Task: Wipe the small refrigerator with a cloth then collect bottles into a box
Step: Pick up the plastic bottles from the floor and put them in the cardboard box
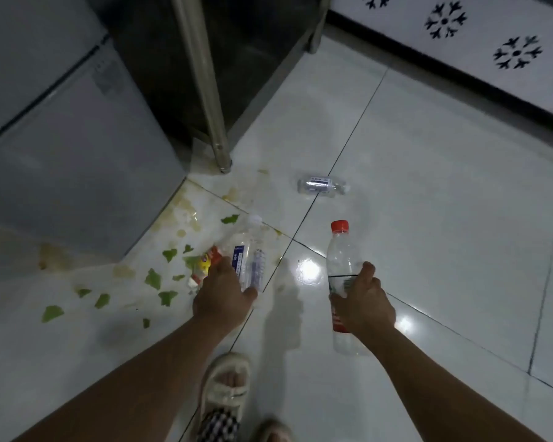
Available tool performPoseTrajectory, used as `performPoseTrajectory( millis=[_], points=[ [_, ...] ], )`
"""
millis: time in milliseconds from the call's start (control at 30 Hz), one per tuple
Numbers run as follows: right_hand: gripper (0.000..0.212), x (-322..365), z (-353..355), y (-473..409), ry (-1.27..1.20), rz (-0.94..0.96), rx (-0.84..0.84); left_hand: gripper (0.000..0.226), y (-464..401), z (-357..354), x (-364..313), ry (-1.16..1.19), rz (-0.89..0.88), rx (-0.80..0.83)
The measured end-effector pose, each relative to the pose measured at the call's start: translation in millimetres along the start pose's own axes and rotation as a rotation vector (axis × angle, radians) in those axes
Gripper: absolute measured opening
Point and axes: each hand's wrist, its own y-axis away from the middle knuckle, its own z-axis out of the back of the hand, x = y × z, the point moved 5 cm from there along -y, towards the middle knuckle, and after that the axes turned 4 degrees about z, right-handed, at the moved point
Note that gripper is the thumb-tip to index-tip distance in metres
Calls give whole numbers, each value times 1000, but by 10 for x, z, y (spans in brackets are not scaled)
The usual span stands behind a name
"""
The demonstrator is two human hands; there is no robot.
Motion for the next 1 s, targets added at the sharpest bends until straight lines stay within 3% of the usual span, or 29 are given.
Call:
performPoseTrajectory(
  millis=[300,600,1000],
  points=[
    [73,-96,469,-1216,46,-4,30,62,-1000,-432,-877,-6,32,79],
    [72,-175,321,-2559,144,62,83,62,-1960,-1208,-1206,-45,124,121],
    [67,-333,-527,-3615,328,354,256,67,-2795,-2122,-1256,202,322,-88]
  ],
)
